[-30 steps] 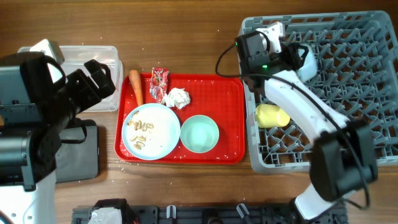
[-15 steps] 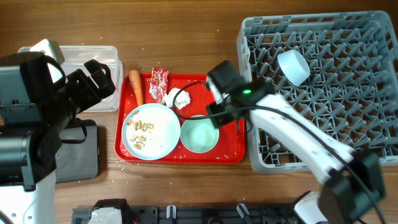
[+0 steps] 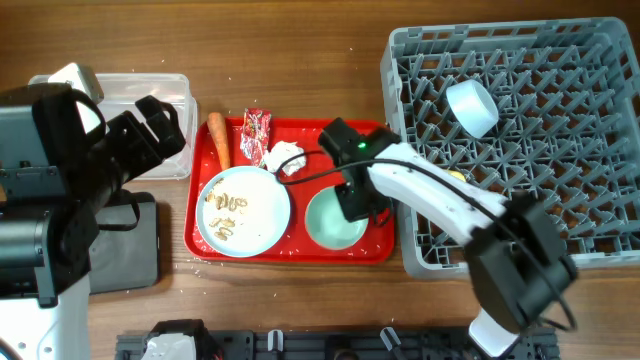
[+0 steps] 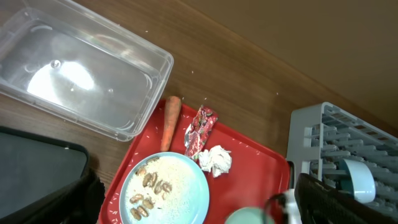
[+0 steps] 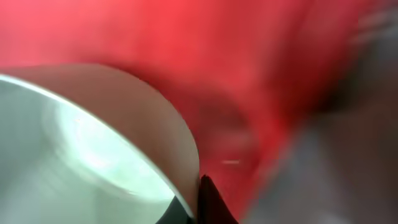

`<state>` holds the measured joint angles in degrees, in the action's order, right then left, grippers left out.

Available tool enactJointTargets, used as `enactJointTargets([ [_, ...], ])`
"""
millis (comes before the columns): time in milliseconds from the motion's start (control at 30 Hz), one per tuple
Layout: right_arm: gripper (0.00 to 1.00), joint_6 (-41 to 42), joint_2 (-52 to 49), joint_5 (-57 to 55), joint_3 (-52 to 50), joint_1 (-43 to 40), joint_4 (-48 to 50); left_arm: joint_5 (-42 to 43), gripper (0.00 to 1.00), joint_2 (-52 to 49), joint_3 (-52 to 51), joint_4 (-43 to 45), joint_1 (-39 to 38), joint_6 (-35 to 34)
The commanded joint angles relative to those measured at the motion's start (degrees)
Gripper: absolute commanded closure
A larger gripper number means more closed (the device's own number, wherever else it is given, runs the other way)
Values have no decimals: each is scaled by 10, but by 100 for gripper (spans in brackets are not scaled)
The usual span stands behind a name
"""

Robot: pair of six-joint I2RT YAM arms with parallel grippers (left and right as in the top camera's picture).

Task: Sort waste into correct bins and load items into the dishwasher rack
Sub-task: 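Carry the green bowl into the rack beside the blue bowl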

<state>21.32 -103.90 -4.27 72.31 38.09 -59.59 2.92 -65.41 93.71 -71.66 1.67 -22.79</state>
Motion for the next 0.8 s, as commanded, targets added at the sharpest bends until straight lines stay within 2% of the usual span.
enactJointTargets([
  [0,96,68,121,-249,26,-11,0,0,0,-2,1,2,5,1],
  [100,96,73,207,-413,26,-43,31,0,0,-2,1,2,5,1],
  [200,96,68,244,-499,26,-111,56,0,0,-2,1,2,5,1],
  [367,96,32,231,-515,25,-272,96,0,0,-2,1,2,5,1],
  [500,96,-100,213,-514,24,-387,238,0,0,-2,1,2,5,1],
  [600,96,-194,187,-514,24,-430,317,0,0,-2,1,2,5,1],
  [767,96,-259,119,-515,24,-442,364,0,0,-2,1,2,5,1],
])
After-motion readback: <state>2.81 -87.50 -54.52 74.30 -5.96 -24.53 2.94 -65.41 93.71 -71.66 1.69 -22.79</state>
